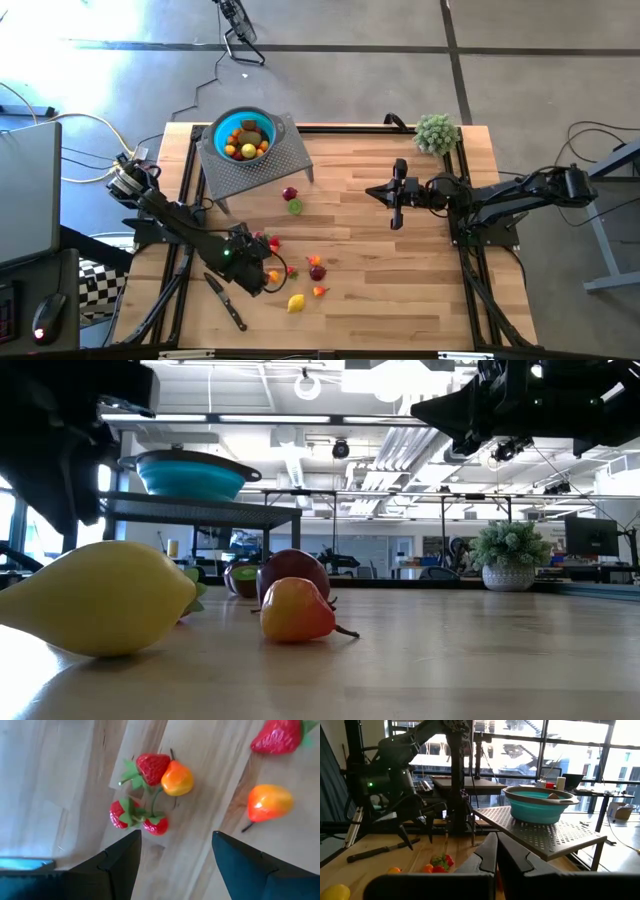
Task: Pick & Place Fruit
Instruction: Put the red strawberry into the blue strainer bowl on the shelf
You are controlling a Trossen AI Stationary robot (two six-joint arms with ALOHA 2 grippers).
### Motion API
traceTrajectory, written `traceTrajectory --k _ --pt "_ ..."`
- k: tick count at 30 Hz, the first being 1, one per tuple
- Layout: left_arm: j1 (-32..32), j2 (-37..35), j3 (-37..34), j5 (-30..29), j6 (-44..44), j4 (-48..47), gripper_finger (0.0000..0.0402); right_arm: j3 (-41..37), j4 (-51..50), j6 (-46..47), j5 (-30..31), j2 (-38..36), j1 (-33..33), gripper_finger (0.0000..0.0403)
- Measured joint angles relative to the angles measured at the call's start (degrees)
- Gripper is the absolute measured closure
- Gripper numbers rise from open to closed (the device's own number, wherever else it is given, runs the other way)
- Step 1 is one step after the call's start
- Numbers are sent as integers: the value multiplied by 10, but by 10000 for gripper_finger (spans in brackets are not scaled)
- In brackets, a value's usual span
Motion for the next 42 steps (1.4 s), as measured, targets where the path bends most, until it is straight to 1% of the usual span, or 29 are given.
traceTrajectory --k 3,8,13,30,35,39,42 --pt "0 13 0 -9 33 2 167 0 0 0 0 0 0 400" --pt "0 23 0 -28 63 2 167 0 0 0 0 0 0 400" --pt "0 24 0 -39 62 4 167 0 0 0 0 0 0 400" --pt "0 24 0 -39 52 17 167 0 0 0 0 0 0 400" --pt "0 24 -21 -38 60 35 167 0 0 0 0 0 0 400" --pt "0 24 -50 -31 60 78 167 0 0 -1 0 0 0 400" --pt "0 24 -59 -31 60 94 167 0 0 -1 0 0 0 400"
